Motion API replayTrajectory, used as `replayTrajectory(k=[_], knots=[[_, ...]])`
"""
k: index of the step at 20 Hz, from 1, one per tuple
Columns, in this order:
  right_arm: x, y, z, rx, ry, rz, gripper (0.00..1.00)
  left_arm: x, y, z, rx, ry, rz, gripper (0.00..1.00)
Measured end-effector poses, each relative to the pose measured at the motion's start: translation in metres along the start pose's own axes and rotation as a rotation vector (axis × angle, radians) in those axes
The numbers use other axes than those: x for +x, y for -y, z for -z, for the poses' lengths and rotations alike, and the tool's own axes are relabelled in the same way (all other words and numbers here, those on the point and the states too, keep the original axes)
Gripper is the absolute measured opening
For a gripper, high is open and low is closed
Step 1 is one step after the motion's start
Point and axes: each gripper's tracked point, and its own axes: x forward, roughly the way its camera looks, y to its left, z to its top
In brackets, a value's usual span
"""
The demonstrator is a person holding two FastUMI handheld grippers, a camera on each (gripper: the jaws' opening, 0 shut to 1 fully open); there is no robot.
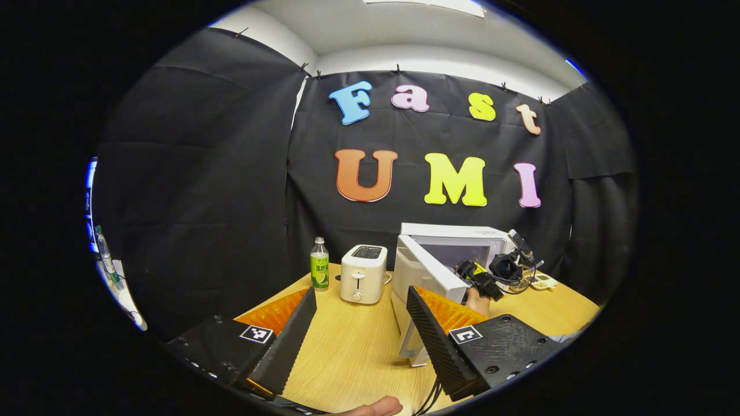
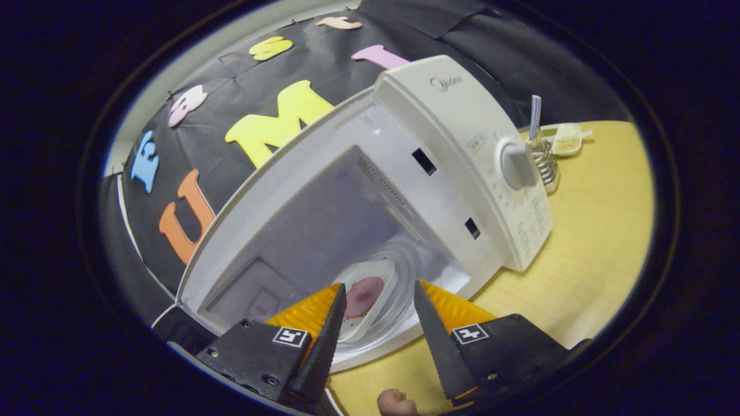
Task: Open the microwave oven with the left hand, put the food in, and close the microwave oven.
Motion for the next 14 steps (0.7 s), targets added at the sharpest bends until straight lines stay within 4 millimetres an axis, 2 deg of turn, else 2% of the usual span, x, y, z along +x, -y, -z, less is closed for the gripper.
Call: replayTrajectory(k=[1, 2, 3, 4, 5, 7, 11, 12, 13, 14], knots=[[-0.007, 0.003, -0.006, -0.050, 0.013, -0.013, 0.78, -0.003, 0.003, -0.002, 0.003, 0.009, 0.004, 0.95], [-0.014, 0.004, -0.010, -0.079, 0.020, -0.029, 0.88, -0.007, 0.003, -0.005, 0.006, 0.018, 0.004, 0.95], [-0.021, 0.008, -0.015, -0.097, 0.017, -0.034, 0.92, -0.010, 0.004, -0.007, 0.008, 0.027, 0.002, 0.95], [-0.028, 0.014, -0.021, -0.110, 0.019, -0.037, 0.91, -0.012, 0.004, -0.010, 0.010, 0.032, -0.001, 0.95], [-0.034, 0.018, -0.028, -0.121, 0.024, -0.044, 1.00, -0.012, 0.005, -0.010, 0.012, 0.035, -0.007, 0.94], [-0.048, 0.027, -0.040, -0.157, 0.028, -0.049, 1.00, -0.015, 0.007, -0.012, 0.011, 0.036, -0.015, 0.94], [-0.077, 0.040, -0.080, -0.227, 0.071, -0.075, 1.00, -0.023, 0.007, -0.011, 0.002, 0.048, -0.015, 0.94], [-0.087, 0.043, -0.092, -0.246, 0.086, -0.084, 0.91, -0.024, 0.006, -0.008, 0.002, 0.048, -0.015, 0.94], [-0.096, 0.046, -0.102, -0.264, 0.092, -0.095, 0.91, -0.021, 0.005, -0.007, 0.003, 0.048, -0.018, 0.95], [-0.109, 0.048, -0.111, -0.289, 0.093, -0.109, 1.00, -0.019, 0.003, -0.005, 0.003, 0.049, -0.023, 0.95]])
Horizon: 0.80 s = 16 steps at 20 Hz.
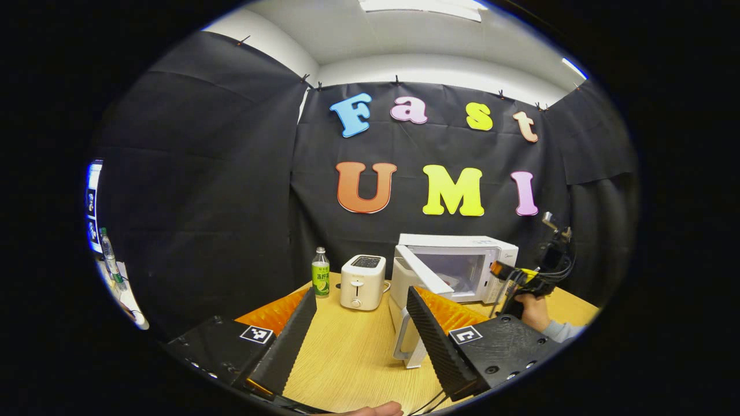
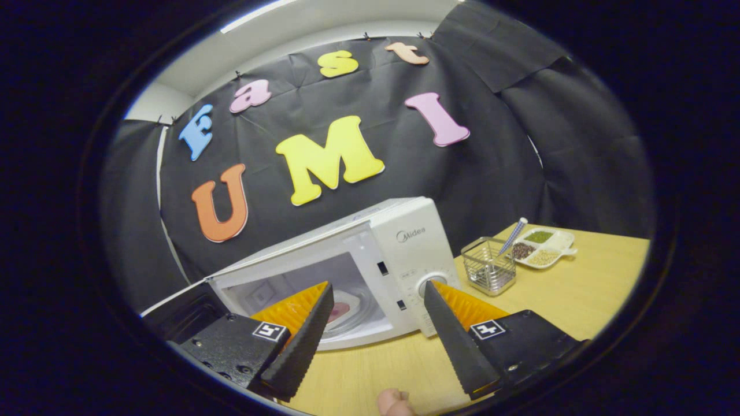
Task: Open the microwave oven with the left hand, put the food in, and close the microwave oven.
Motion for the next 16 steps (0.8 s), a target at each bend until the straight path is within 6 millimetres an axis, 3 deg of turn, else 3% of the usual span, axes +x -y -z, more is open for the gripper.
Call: replayTrajectory(k=[1, 2, 3, 4, 5, 6, 7, 8, 9, 10, 11, 12, 13, 14, 15, 16], knots=[[-0.011, 0.006, -0.011, -0.027, 0.004, -0.005, 1.00, 0.003, -0.003, 0.001, 0.003, 0.005, -0.006, 0.95], [-0.024, 0.012, -0.022, -0.059, 0.006, -0.010, 1.00, 0.007, -0.007, 0.005, 0.008, 0.007, -0.017, 0.82], [-0.036, 0.018, -0.034, -0.087, 0.015, -0.011, 0.90, 0.010, -0.012, 0.010, 0.012, 0.006, -0.030, 0.94], [-0.049, 0.023, -0.047, -0.113, 0.030, -0.017, 1.00, 0.013, -0.015, 0.014, 0.020, 0.003, -0.034, 0.92], [-0.062, 0.028, -0.059, -0.132, 0.050, -0.019, 1.00, 0.017, -0.013, 0.020, 0.029, -0.009, -0.027, 0.88], [-0.075, 0.033, -0.071, -0.157, 0.069, -0.023, 1.00, 0.021, -0.013, 0.027, 0.037, -0.021, -0.023, 0.65], [-0.087, 0.038, -0.082, -0.178, 0.083, -0.030, 0.90, 0.026, -0.016, 0.032, 0.045, -0.033, -0.027, 0.56], [-0.099, 0.041, -0.091, -0.203, 0.096, -0.038, 0.90, 0.031, -0.017, 0.038, 0.050, -0.041, -0.030, 0.56], [-0.110, 0.042, -0.102, -0.224, 0.114, -0.048, 1.00, 0.034, -0.018, 0.041, 0.059, -0.044, -0.040, 0.52], [-0.121, 0.043, -0.113, -0.250, 0.129, -0.052, 0.90, 0.035, -0.017, 0.041, 0.066, -0.030, -0.043, 0.49], [-0.132, 0.043, -0.122, -0.273, 0.146, -0.064, 1.00, 0.040, -0.018, 0.043, 0.061, -0.027, -0.050, 0.29], [-0.145, 0.043, -0.128, -0.299, 0.155, -0.064, 1.00, 0.045, -0.014, 0.044, 0.056, -0.017, -0.043, 0.04], [-0.157, 0.047, -0.134, -0.318, 0.173, -0.059, 0.90, 0.050, -0.012, 0.045, 0.053, -0.004, -0.039, 0.06], [-0.167, 0.048, -0.137, -0.330, 0.183, -0.058, 1.00, 0.056, -0.009, 0.049, 0.043, -0.002, -0.030, 0.00], [-0.175, 0.049, -0.138, -0.339, 0.184, -0.069, 0.91, 0.062, -0.006, 0.053, 0.033, -0.002, -0.022, 0.01], [-0.183, 0.049, -0.138, -0.342, 0.177, -0.082, 0.91, 0.068, -0.005, 0.059, 0.023, -0.012, -0.015, 0.00]])
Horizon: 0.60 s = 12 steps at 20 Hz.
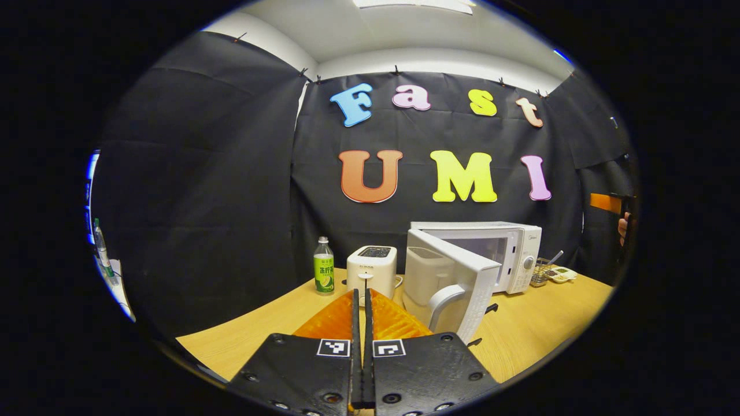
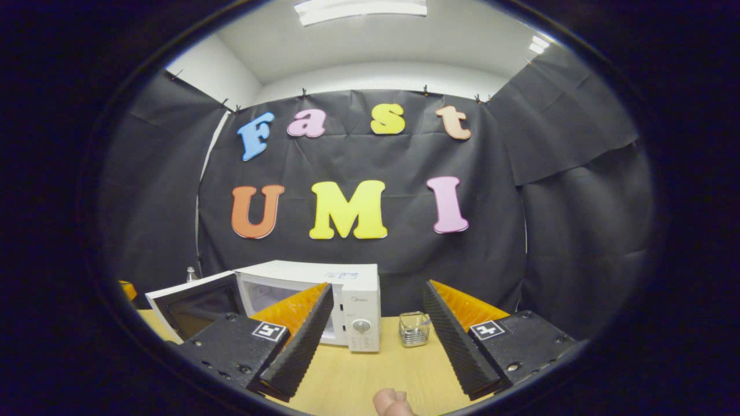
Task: Open the microwave oven with the left hand, put the food in, and close the microwave oven.
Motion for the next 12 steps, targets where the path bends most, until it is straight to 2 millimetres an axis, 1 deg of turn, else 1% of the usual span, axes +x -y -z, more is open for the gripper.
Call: replayTrajectory(k=[1, 2, 3, 4, 6, 7, 8, 9, 11, 12], knots=[[-0.005, -0.001, -0.002, 0.001, -0.005, -0.012, 1.00, 0.007, 0.004, 0.007, -0.004, -0.010, 0.016, 0.00], [-0.010, -0.002, -0.004, 0.003, -0.008, -0.025, 0.91, 0.014, 0.009, 0.014, 0.001, -0.018, 0.031, 0.00], [-0.014, -0.002, -0.006, 0.002, -0.012, -0.031, 1.00, 0.019, 0.010, 0.021, 0.011, -0.021, 0.043, 0.00], [-0.015, -0.001, -0.007, -0.002, -0.015, -0.041, 0.91, 0.024, 0.013, 0.030, 0.023, -0.031, 0.058, 0.00], [-0.020, -0.003, -0.011, 0.002, -0.011, -0.065, 0.91, 0.035, 0.024, 0.040, 0.019, -0.051, 0.098, 0.00], [-0.023, -0.001, -0.012, 0.002, -0.015, -0.071, 1.00, 0.037, 0.029, 0.043, 0.014, -0.057, 0.110, 0.00], [-0.028, 0.004, -0.012, -0.002, -0.013, -0.066, 0.92, 0.039, 0.033, 0.045, 0.011, -0.061, 0.121, 0.00], [-0.033, 0.010, -0.015, -0.004, -0.010, -0.061, 1.00, 0.037, 0.039, 0.048, 0.002, -0.064, 0.138, 0.00], [-0.044, 0.017, -0.023, -0.007, 0.000, -0.059, 1.00, 0.035, 0.051, 0.043, 0.003, -0.043, 0.142, 0.00], [-0.050, 0.020, -0.027, -0.005, 0.003, -0.060, 0.91, 0.037, 0.057, 0.045, 0.008, -0.049, 0.151, 0.00]])
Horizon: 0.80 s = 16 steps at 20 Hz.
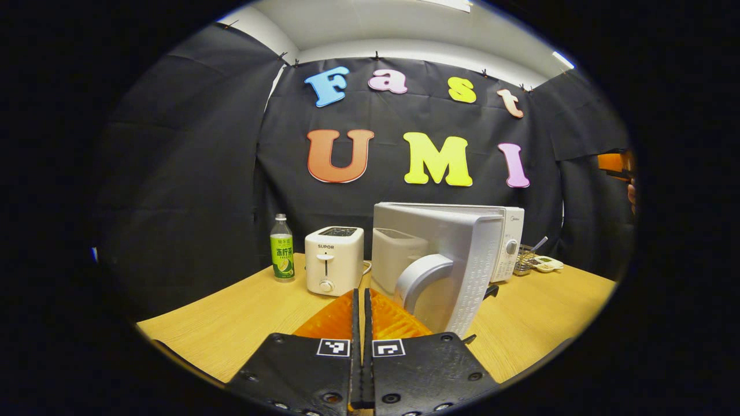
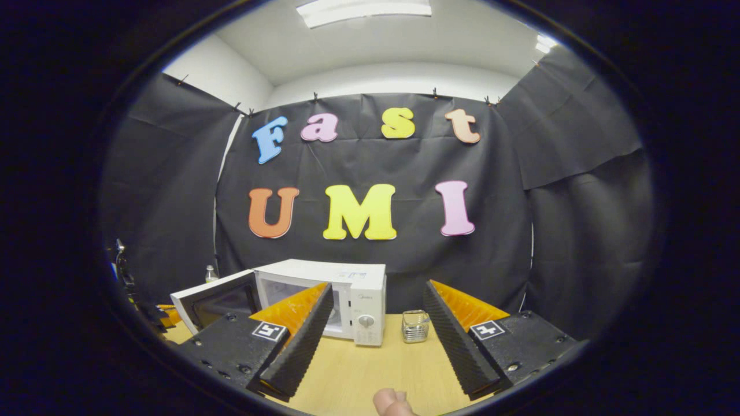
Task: Open the microwave oven with the left hand, put the food in, and close the microwave oven.
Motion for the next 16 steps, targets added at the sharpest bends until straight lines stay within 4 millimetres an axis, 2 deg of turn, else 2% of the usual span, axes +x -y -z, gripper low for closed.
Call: replayTrajectory(k=[1, 2, 4, 6, 7, 8, 9, 10, 11, 16], knots=[[-0.006, 0.003, -0.006, 0.005, 0.006, -0.002, 1.00, 0.001, 0.007, 0.000, 0.000, 0.002, 0.009, 0.00], [-0.013, 0.007, -0.008, 0.011, 0.011, -0.001, 0.91, 0.003, 0.015, -0.003, 0.002, 0.012, 0.018, 0.00], [-0.023, 0.015, -0.015, 0.001, 0.019, 0.008, 0.91, 0.008, 0.031, -0.012, 0.014, 0.047, 0.029, 0.00], [-0.031, 0.024, -0.018, -0.020, 0.020, 0.021, 0.91, 0.018, 0.046, -0.010, 0.015, 0.042, 0.049, 0.00], [-0.034, 0.025, -0.020, -0.026, 0.021, 0.017, 1.00, 0.022, 0.054, -0.007, 0.013, 0.031, 0.060, 0.00], [-0.035, 0.023, -0.023, -0.028, 0.024, 0.009, 0.91, 0.027, 0.061, -0.006, 0.008, 0.023, 0.069, 0.00], [-0.037, 0.024, -0.024, -0.030, 0.025, 0.000, 0.92, 0.031, 0.069, -0.003, 0.005, 0.011, 0.083, 0.00], [-0.037, 0.025, -0.022, -0.032, 0.021, -0.008, 0.92, 0.036, 0.078, 0.000, 0.001, 0.003, 0.095, 0.00], [-0.038, 0.026, -0.021, -0.034, 0.019, -0.016, 1.00, 0.040, 0.085, 0.001, 0.003, -0.004, 0.106, 0.00], [-0.039, 0.039, -0.013, -0.019, 0.010, -0.026, 1.00, 0.061, 0.134, 0.009, 0.058, 0.008, 0.188, 0.00]])
